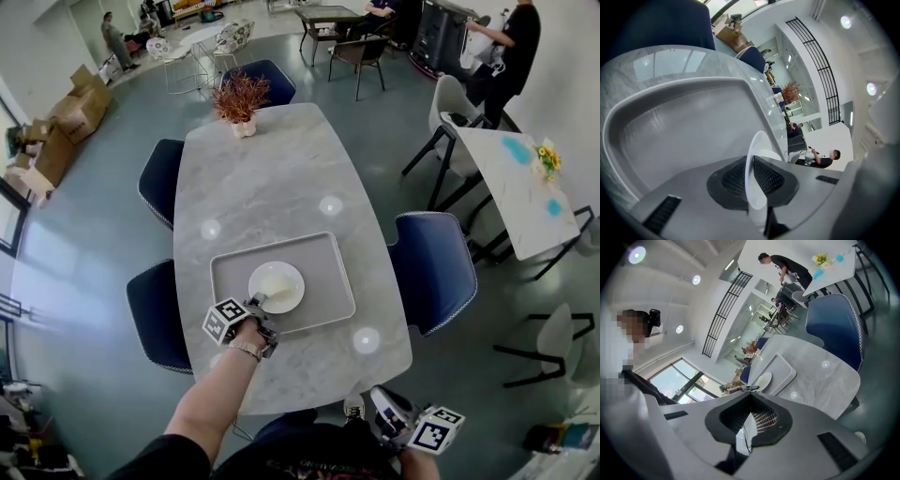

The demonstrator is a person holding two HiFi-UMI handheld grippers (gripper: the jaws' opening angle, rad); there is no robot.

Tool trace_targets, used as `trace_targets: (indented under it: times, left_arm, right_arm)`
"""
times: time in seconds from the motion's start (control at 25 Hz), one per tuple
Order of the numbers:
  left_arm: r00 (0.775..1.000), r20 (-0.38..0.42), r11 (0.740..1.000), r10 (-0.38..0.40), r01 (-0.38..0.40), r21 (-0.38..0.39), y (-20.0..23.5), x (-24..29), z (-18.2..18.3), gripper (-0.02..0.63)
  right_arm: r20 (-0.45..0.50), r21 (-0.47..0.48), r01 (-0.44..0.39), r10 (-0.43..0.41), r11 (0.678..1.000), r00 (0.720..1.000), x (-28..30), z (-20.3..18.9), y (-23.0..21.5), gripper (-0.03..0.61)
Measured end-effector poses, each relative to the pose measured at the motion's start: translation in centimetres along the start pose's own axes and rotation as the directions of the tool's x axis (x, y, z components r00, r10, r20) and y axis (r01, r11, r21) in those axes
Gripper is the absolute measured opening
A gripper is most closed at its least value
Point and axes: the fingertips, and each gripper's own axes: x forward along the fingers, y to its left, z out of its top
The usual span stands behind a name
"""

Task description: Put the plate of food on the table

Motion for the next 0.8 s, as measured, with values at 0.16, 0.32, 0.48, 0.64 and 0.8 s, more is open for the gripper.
trace_targets:
  times: [0.16, 0.32, 0.48, 0.64, 0.8]
  left_arm:
    - [1.0, -0.003, 0.999, 0.027, -0.027, 0.032, 0.1, -0.1, -0.1, 0.028]
    - [0.998, -0.012, 0.996, 0.058, -0.058, 0.07, 0.2, -0.4, -0.1, 0.046]
    - [0.997, -0.016, 0.992, 0.076, -0.074, 0.103, 0.1, -0.5, 0.0, 0.109]
    - [0.995, -0.002, 0.985, 0.096, -0.095, 0.143, 0.2, -1.3, 0.0, 0.112]
    - [0.992, 0.038, 0.978, 0.118, -0.123, 0.168, 1.2, -3.1, 0.1, 0.127]
  right_arm:
    - [0.003, -0.003, -0.002, 0.002, 1.0, 1.0, -0.3, 0.0, 0.0, 0.011]
    - [0.014, 0.001, -0.006, 0.006, 1.0, 1.0, -0.4, 0.1, 0.0, 0.011]
    - [0.019, 0.005, -0.018, 0.018, 1.0, 1.0, -0.4, 0.4, -0.1, 0.011]
    - [0.017, 0.002, -0.034, 0.034, 0.999, 0.999, -0.5, 0.7, 0.0, 0.011]
    - [0.014, 0.005, -0.057, 0.056, 0.998, 0.998, -0.8, 0.9, 0.0, 0.011]
